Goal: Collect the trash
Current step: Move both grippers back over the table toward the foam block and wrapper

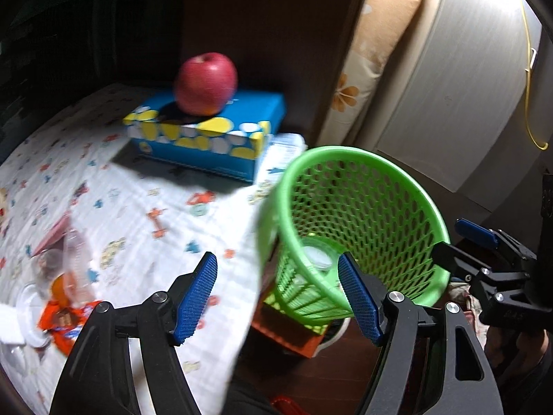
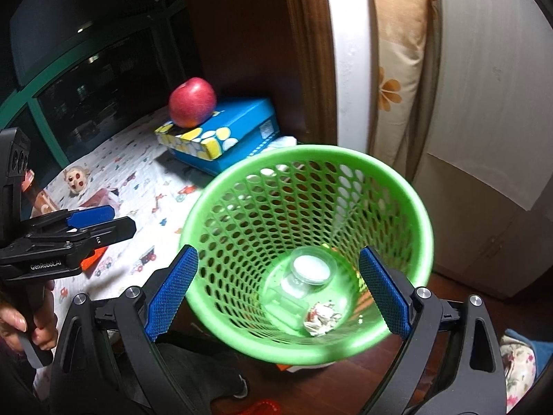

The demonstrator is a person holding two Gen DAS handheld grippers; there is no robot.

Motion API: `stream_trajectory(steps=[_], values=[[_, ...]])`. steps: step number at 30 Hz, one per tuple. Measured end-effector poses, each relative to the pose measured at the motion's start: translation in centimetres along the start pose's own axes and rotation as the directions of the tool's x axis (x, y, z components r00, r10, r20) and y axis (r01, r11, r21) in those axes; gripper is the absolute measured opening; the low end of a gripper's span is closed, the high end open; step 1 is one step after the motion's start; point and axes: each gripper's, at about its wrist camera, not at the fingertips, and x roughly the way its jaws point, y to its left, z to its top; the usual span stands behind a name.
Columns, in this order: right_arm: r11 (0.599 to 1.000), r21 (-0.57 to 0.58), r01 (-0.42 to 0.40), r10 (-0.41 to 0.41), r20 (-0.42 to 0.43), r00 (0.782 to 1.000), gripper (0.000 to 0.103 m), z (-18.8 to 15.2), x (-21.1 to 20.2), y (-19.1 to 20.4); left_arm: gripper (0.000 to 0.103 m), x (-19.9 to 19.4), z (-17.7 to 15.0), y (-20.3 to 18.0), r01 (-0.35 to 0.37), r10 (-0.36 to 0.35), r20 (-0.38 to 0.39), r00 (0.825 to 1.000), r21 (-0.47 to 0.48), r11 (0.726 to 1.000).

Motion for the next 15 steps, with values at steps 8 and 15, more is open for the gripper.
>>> stream_trajectory(steps=[8, 15], values=[[0.995, -0.067, -0.071, 0.07, -0.018, 0.997, 0.093, 0.7, 1.6, 5.1, 0.07, -3.2, -2.2, 7.4, -0.127, 0.13, 0.017, 0.991, -0.119, 0.985], [0.983, -0.123, -0.137, 0.132, -0.046, 0.99, 0.093, 1.0, 3.0, 9.5, 0.07, -5.9, -4.5, 14.8, -0.247, 0.257, 0.01, 0.966, -0.246, 0.937]])
